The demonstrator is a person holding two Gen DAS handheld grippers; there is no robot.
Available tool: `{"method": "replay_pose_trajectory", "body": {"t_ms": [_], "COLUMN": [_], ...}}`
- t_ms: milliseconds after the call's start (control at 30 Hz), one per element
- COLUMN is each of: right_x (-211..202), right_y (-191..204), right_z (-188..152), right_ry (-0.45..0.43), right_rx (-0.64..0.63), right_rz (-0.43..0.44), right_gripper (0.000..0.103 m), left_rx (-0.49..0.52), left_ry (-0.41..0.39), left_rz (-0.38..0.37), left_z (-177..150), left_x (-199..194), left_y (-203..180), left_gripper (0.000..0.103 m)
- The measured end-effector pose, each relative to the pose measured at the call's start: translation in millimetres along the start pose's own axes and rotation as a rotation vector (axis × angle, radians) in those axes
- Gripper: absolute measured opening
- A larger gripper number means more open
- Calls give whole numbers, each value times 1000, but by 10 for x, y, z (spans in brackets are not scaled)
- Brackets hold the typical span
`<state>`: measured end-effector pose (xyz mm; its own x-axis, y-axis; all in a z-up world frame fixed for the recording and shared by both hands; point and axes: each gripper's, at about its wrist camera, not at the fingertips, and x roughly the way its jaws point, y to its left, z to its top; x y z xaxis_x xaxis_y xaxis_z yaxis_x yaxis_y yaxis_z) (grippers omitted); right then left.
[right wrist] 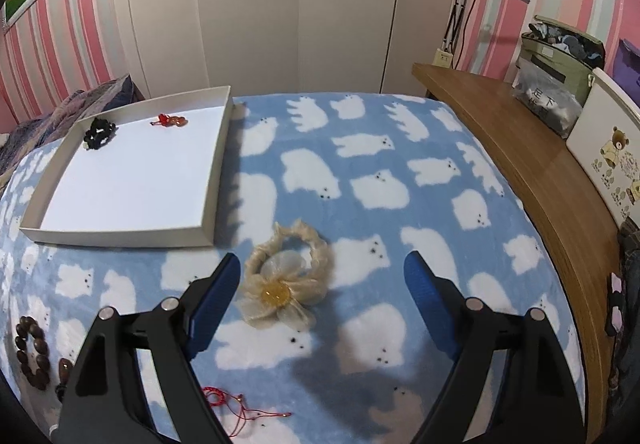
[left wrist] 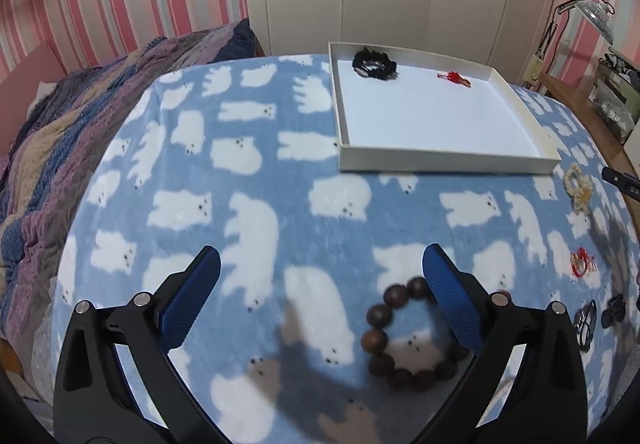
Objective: Organize jewelry
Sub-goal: 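Move the left tool to the wooden bead bracelet while the right tool reaches the cream flower hair tie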
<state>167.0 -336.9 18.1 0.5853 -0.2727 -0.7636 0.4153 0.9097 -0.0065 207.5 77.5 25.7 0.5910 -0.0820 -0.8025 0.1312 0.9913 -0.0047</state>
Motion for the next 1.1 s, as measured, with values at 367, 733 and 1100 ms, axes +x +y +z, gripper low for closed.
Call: {"method": "replay_pose_trajectory", "body": {"t_ms": [367, 733, 1100], "right_x": [172, 249, 386], "right_y": [-14, -14, 23], "right_z": [-47, -12, 8], "right_ry": [33, 44, 64], "right_rx": [-12, -12, -28], "right_rz": [-20, -32, -42], "right_gripper": [84, 84, 84], "left_rx": [-1, 1, 53], "left_ry": [56, 82, 123], "left_rz": [-39, -76, -92], "left_z": [-276, -345, -404], "left_x": [89, 207, 346], "left_y": [-21, -69, -245], "left_gripper": [100, 99, 95]}}
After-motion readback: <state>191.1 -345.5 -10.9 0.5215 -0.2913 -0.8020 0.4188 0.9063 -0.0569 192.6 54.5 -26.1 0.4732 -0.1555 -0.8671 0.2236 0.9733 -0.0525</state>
